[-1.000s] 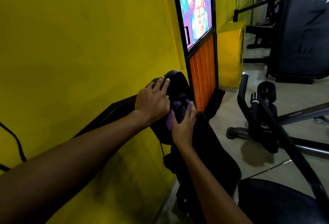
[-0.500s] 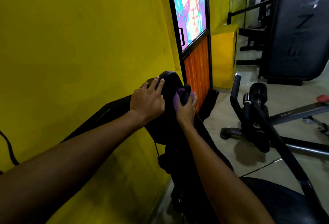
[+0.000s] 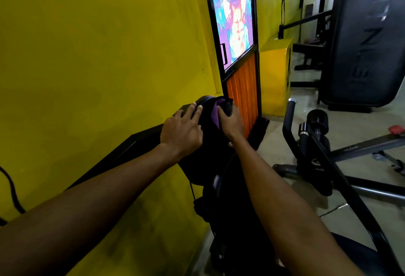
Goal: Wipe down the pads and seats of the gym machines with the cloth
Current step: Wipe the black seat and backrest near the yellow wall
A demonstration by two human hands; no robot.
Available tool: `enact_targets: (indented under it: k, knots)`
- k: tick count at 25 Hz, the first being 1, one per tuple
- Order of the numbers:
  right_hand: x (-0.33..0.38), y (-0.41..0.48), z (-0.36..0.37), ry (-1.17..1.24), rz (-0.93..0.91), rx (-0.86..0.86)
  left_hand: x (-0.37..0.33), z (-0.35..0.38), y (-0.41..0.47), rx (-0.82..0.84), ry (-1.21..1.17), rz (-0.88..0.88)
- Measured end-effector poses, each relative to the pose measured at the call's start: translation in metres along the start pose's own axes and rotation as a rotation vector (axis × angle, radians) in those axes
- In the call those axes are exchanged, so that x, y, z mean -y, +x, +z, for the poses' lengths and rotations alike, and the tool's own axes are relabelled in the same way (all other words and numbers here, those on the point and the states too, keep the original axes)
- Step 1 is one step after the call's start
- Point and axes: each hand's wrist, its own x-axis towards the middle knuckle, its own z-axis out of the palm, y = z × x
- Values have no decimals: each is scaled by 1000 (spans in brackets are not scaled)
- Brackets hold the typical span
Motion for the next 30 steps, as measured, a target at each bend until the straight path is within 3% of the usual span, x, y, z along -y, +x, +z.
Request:
enact_targets:
  k: [4,7,13,17,19,23,25,27,30]
  knots:
    - [-77,9,3,220,126,96,1,-2,-1,4,-21,9]
    - [-57,-11,-3,204,193,70,0,-4,-1,6,-22,-4]
    - [-17,-133,23,99,-35,4,0,2,1,-15,-23,-17]
    - [-20,-142,21,150,-5,34,0,-1,-2,31,-4,-3]
    - [-20,-141,8,172,-14,38,1,-8,-7,34,67,65]
    - [-33,-144,-20,61,32,-43,-6,-13,-20,28,405,418]
    - [-46,-154,-17,-9,14,7,-12,-7,-30,78,491,539]
    - [-60,-171,0,-80,-63,72,-11,2,-35,86,531,576]
    - [-77,-170,15,-173,-82,32,-6,14,-31,75,531,563]
